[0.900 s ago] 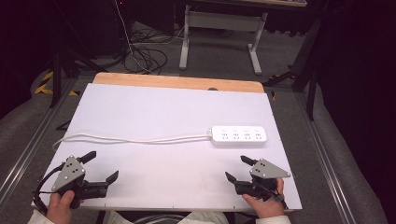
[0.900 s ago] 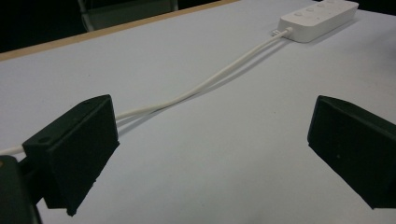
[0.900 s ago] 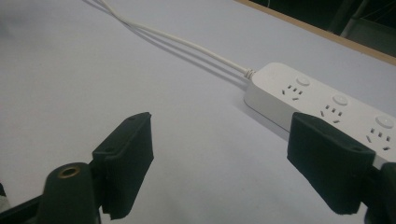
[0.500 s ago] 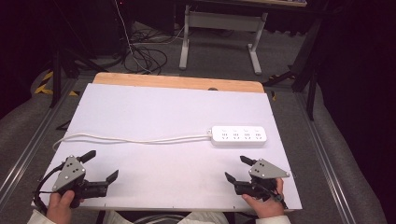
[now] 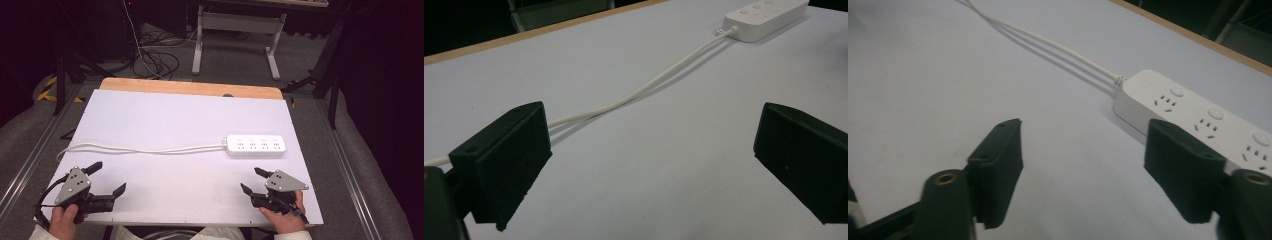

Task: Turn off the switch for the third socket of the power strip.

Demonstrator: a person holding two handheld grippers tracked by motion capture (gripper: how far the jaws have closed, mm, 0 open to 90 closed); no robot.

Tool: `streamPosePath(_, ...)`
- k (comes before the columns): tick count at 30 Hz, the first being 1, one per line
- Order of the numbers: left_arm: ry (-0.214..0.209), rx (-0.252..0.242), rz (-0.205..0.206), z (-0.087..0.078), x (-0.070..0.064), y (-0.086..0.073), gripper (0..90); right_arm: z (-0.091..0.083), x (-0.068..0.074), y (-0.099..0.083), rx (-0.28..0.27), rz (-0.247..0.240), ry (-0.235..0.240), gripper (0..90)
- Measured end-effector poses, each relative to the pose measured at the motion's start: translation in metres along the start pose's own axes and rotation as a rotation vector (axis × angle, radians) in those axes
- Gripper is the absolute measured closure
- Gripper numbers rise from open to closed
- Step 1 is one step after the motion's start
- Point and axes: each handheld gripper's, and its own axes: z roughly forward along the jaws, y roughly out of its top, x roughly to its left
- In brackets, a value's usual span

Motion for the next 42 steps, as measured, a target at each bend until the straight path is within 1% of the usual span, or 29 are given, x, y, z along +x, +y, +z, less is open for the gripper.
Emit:
streamPosePath(2,0.002,0.000,0.001,0.000,0.000,0.000,2.2,0.001,-0.001,0.002,0.035,-0.006,-0.014,35.8)
streamPosePath(5,0.005,0.005,0.004,0.000,0.000,0.000,2.2,0.000,-0.004,0.008,0.050,-0.003,-0.015,37.6)
streamPosePath(8,0.003,0.007,0.000,0.000,0.000,0.000,2.2,-0.003,-0.008,0.014,0.036,0.012,-0.012,39.4)
streamPosePath(9,0.003,0.007,0.000,0.000,0.000,0.000,2.2,-0.006,-0.012,0.018,0.026,0.028,-0.012,40.3)
streamPosePath(12,0.005,0.008,0.000,0.000,0.000,0.000,2.2,-0.008,-0.016,0.022,0.016,0.036,-0.008,41.2)
streamPosePath(14,0.004,0.008,0.000,0.000,0.000,0.000,2.2,-0.009,-0.018,0.026,0.019,0.033,-0.012,41.3)
streamPosePath(15,0.004,0.007,0.000,0.000,0.000,0.000,2.2,-0.010,-0.020,0.029,0.006,0.031,-0.017,41.6)
streamPosePath(19,0.005,0.010,0.001,0.001,0.000,0.000,2.2,-0.011,-0.022,0.034,-0.012,0.033,-0.014,42.7)
streamPosePath(20,0.005,0.010,0.001,0.001,0.000,0.000,2.2,-0.012,-0.024,0.038,-0.011,0.027,-0.010,43.0)
streamPosePath(22,0.005,0.010,0.000,0.001,0.000,0.000,2.2,-0.011,-0.025,0.040,-0.006,0.023,-0.006,43.3)
streamPosePath(23,0.005,0.011,0.000,0.001,0.000,0.000,2.2,-0.010,-0.025,0.044,0.012,0.010,0.003,44.9)
streamPosePath(26,0.006,0.011,0.000,0.001,0.000,0.000,2.2,-0.009,-0.027,0.048,0.016,0.000,0.009,45.1)
streamPosePath(30,0.007,0.012,-0.001,0.001,0.000,-0.001,2.2,-0.008,-0.029,0.049,0.020,0.008,0.014,47.2)
streamPosePath(32,0.008,0.013,0.000,0.001,0.000,-0.001,2.3,-0.007,-0.031,0.050,0.018,0.012,0.014,51.7)
streamPosePath(34,0.009,0.013,0.000,0.001,0.000,-0.001,2.2,-0.007,-0.034,0.051,0.009,0.014,0.018,58.2)
streamPosePath(35,0.010,0.014,-0.001,0.001,0.000,-0.001,2.3,-0.006,-0.038,0.052,0.005,0.027,0.018,63.3)
streamPosePath(36,0.012,0.015,-0.002,0.000,0.000,-0.001,2.3,-0.006,-0.038,0.052,0.005,0.027,0.018,63.3)
streamPosePath(37,0.013,0.017,-0.002,0.000,0.000,-0.001,2.3,-0.006,-0.040,0.054,0.005,0.036,0.014,65.7)
streamPosePath(38,0.014,0.016,-0.004,-0.001,0.000,-0.002,2.3,-0.005,-0.045,0.057,0.016,0.041,0.006,69.8)
streamPosePath(42,0.025,0.018,-0.006,-0.004,0.000,-0.003,2.3,-0.002,-0.052,0.061,0.042,0.052,-0.006,75.8)
